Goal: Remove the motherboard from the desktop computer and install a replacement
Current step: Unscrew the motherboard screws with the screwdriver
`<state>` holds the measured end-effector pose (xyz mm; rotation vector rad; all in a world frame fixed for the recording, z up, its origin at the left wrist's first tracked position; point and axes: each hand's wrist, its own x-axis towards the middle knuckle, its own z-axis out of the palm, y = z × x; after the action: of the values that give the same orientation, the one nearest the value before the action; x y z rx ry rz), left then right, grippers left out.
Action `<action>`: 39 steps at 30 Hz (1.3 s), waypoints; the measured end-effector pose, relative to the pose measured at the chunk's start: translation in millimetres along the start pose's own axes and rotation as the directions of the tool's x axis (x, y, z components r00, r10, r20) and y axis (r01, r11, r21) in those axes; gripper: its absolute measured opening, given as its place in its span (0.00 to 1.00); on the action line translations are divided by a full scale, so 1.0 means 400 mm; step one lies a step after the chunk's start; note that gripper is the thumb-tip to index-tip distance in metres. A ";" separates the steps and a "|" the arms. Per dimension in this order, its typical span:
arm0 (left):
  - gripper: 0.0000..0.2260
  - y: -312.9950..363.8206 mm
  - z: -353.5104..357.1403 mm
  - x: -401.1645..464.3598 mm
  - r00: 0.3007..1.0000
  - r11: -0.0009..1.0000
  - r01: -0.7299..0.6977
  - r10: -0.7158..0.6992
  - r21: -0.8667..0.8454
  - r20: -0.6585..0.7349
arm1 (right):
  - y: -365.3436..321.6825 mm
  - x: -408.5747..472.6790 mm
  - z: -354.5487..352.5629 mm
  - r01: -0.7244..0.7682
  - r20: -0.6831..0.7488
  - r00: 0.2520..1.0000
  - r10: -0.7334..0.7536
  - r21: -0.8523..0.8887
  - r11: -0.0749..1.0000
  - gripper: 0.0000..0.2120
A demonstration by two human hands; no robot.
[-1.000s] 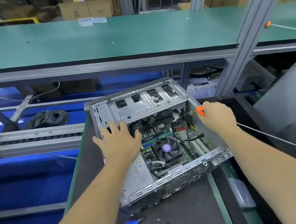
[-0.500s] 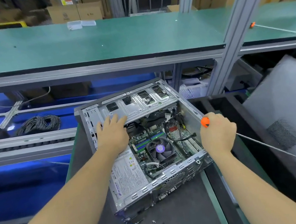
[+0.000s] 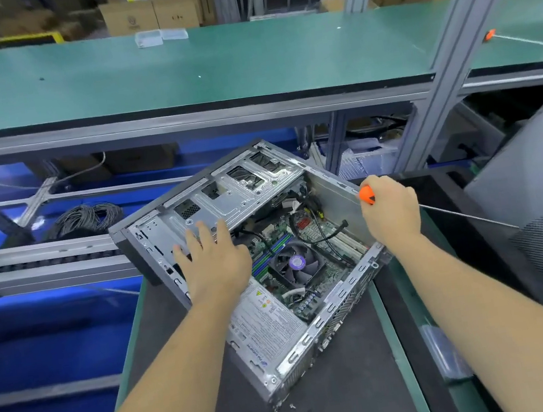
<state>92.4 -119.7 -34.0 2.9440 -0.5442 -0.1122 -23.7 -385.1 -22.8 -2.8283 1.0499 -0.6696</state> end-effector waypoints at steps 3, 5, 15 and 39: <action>0.25 0.010 -0.019 0.009 0.999 0.996 -0.022 0.025 0.089 -0.034 | -0.009 0.001 -0.021 0.101 0.022 0.995 -0.099 -0.192 0.976 0.06; 0.24 -0.002 -0.037 0.037 0.989 0.986 -0.076 0.093 0.147 -0.115 | -0.032 -0.022 -0.046 0.130 -0.025 0.989 -0.145 -0.314 0.940 0.08; 0.32 -0.082 -0.065 0.190 0.994 0.970 -0.112 0.112 0.214 0.013 | -0.154 -0.188 -0.054 -0.324 0.128 0.935 0.332 -0.076 0.943 0.19; 0.34 -0.111 -0.034 0.113 0.952 0.943 0.303 -0.295 0.140 -0.077 | -0.050 -0.015 0.001 -0.159 0.003 0.987 0.159 0.092 0.983 0.11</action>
<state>151.6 -93.3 -29.6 3.1457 -0.0963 -0.0230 -15.5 -365.8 -21.6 -2.6324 1.1971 -0.6905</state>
